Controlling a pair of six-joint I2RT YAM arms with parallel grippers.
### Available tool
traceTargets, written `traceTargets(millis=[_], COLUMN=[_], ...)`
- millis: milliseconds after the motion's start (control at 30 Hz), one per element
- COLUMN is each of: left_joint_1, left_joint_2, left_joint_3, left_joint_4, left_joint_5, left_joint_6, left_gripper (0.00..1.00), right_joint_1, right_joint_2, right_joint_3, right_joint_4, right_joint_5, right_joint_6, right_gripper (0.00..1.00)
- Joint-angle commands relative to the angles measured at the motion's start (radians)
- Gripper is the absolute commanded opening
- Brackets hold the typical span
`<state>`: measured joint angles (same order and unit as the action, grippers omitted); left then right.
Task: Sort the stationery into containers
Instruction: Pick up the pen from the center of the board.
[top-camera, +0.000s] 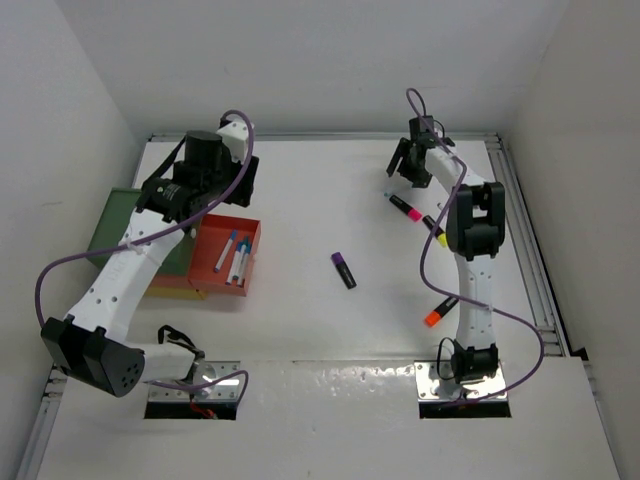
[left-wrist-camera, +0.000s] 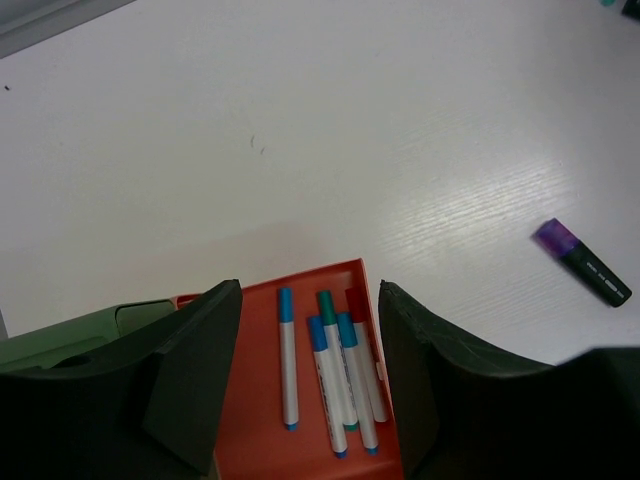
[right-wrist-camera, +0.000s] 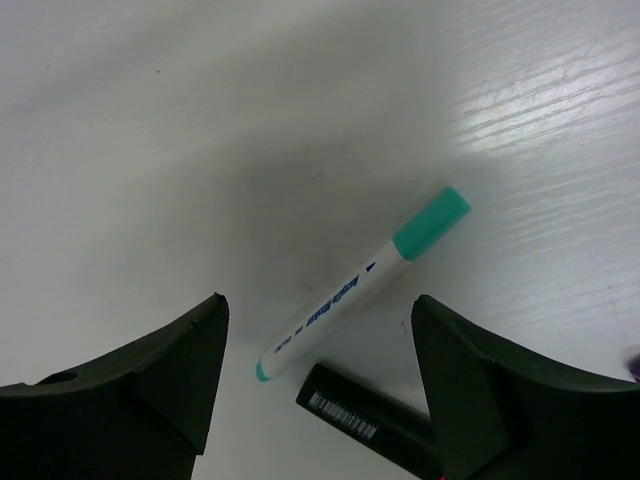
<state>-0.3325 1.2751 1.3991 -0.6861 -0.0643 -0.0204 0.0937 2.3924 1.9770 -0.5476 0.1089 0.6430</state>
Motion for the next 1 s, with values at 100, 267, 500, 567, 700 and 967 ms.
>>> traceTargets(millis=[100,267,500,567,700,967], left_joint_1=[0.007,0.012,0.013,0.016,0.018,0.023], left_joint_2=[-0.019,-0.020,-0.017,-0.019,-0.023,-0.031], left_joint_3=[-0.014,-0.015,0.005,0.003,-0.006,-0.009], left_joint_4=[0.034,0.025,-0.013,-0.029,-0.039,-0.038], left_joint_5=[-0.005,-0.008,-0.015,-0.019,-0.017,0.011], left_joint_6=[-0.012,-0.009,0.013,0.016,0.016,0.016], left_gripper=[0.63,0.63,0.63,0.63,0.63,0.63], right_joint_1=[0.003,0.008,0.095,0.104,0.121,0.162], right_joint_2=[0.033,0.062,0.123,0.158,0.189,0.160], right_joint_3=[0.000,-0.004,0.037,0.107,0.155,0.077], right_joint_4=[0.052,0.087,0.057,-0.008,-0.040,-0.089], right_joint_5=[0.012,-0.011,0.023,0.022,-0.014,-0.055], right_joint_6=[0.043,0.027,-0.078,-0.078,-0.098,-0.109], right_gripper=[0.71,0.58,0.50,0.46,0.36,0.10])
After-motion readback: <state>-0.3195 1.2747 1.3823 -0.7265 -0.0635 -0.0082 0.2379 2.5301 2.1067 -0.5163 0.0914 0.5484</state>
